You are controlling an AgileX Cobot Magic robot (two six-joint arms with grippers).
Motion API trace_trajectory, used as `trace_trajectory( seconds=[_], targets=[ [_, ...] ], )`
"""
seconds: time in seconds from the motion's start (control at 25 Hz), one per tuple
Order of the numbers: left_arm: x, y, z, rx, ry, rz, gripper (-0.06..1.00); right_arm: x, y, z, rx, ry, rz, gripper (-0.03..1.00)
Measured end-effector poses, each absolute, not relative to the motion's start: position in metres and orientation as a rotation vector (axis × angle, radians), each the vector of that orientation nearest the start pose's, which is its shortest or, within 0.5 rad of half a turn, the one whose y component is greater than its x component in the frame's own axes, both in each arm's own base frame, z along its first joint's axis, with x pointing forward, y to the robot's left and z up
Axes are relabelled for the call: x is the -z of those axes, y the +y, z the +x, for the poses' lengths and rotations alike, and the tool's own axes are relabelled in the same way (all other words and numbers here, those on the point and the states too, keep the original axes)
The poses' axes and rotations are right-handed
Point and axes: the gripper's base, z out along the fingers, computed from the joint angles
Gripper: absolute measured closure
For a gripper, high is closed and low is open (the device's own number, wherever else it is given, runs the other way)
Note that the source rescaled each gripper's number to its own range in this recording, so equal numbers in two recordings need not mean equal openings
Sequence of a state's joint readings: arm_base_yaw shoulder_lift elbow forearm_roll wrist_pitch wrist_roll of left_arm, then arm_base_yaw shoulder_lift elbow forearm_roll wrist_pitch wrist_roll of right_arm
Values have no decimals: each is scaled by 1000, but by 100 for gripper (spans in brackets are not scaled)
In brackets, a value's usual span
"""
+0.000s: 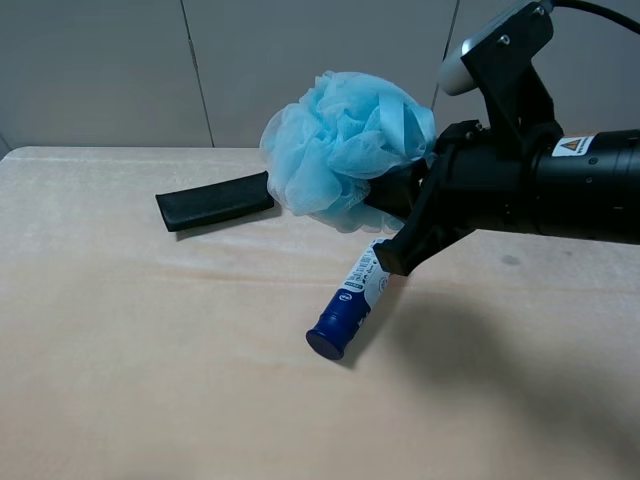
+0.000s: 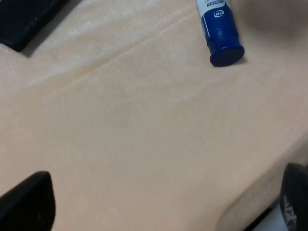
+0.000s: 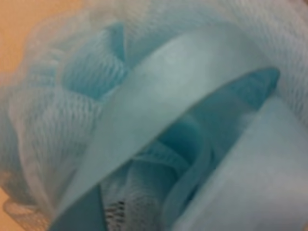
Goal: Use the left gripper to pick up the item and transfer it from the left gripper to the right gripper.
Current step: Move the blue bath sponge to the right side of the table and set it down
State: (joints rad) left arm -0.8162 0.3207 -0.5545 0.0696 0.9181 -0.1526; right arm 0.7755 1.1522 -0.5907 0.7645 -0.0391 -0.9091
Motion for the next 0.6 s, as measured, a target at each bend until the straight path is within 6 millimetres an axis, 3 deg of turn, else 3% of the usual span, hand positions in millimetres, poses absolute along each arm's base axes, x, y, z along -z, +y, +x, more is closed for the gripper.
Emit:
trace_trajectory(
  seconds=[0.08,0.36,0.6],
  targets=[
    [-284,-36,40,477,2069,731,-3,-262,163,170,-372,1832,-889,92],
    [-268,-46,48,530,1959,705,-2,-262,163,170,-372,1832,-889,94],
    [-284,-45,47,549,1919,684,-2,-262,163,170,-372,1832,-889,94]
  ],
)
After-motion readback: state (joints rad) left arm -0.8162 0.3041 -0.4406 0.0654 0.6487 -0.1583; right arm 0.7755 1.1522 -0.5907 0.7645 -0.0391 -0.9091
